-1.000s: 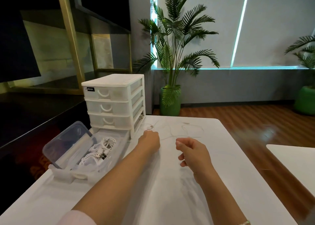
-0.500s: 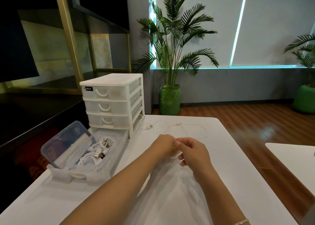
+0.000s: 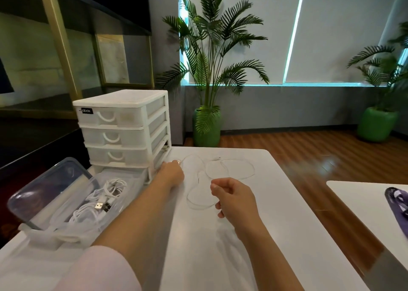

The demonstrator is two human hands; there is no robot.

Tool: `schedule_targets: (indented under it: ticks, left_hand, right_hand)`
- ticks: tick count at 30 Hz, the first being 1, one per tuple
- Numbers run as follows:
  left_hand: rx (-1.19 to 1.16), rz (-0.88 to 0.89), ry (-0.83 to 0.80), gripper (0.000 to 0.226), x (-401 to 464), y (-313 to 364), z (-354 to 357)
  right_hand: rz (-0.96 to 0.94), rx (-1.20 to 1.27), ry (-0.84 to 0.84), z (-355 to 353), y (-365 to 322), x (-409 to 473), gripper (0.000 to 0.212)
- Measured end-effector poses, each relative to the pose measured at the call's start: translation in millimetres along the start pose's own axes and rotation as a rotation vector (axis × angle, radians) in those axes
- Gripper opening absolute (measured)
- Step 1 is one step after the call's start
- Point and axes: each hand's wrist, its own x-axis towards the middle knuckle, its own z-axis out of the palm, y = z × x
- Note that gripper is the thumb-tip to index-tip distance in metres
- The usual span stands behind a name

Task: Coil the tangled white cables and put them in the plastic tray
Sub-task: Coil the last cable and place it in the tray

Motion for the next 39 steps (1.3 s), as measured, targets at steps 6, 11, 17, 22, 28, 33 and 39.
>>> schedule_targets:
  ticks: [6, 11, 17, 22, 28, 33, 39]
  left_hand:
    - [0.089, 0.047, 0.098, 0.031, -4, 1, 3]
    - [-0.084, 0.073, 0.074, 0.028, -22, 17, -6]
    - [-0.710, 0.030, -0.012, 0.033, -64, 44, -42]
    - [-1.236, -0.111, -0.282, 0.038, -107, 50, -58]
    - [-1.244, -0.121, -0.087, 0.045, -121, 36, -41]
    - [-0.938, 0.034, -0.031, 0.023, -130, 32, -23]
    - [-0.896, 0.203, 0.049, 0.034, -132, 16, -21]
  right_hand:
    - [-0.009, -0.046, 0.016, 0, 1, 1, 0.007]
    - [-0.028, -0.134, 0.042, 2, 2, 0, 0.007]
    - [-0.108, -0.272, 0.059, 6, -5, -6, 0.039]
    - [-0.181, -0.331, 0.011, 8, -6, -12, 0.042]
    - [-0.308, -0.648, 0.045, 9, -10, -17, 0.024]
    - [-0.428, -0.633, 0.102, 7, -13, -18, 0.022]
    - [-0.407, -0.488, -0.001, 6, -12, -13, 0.020]
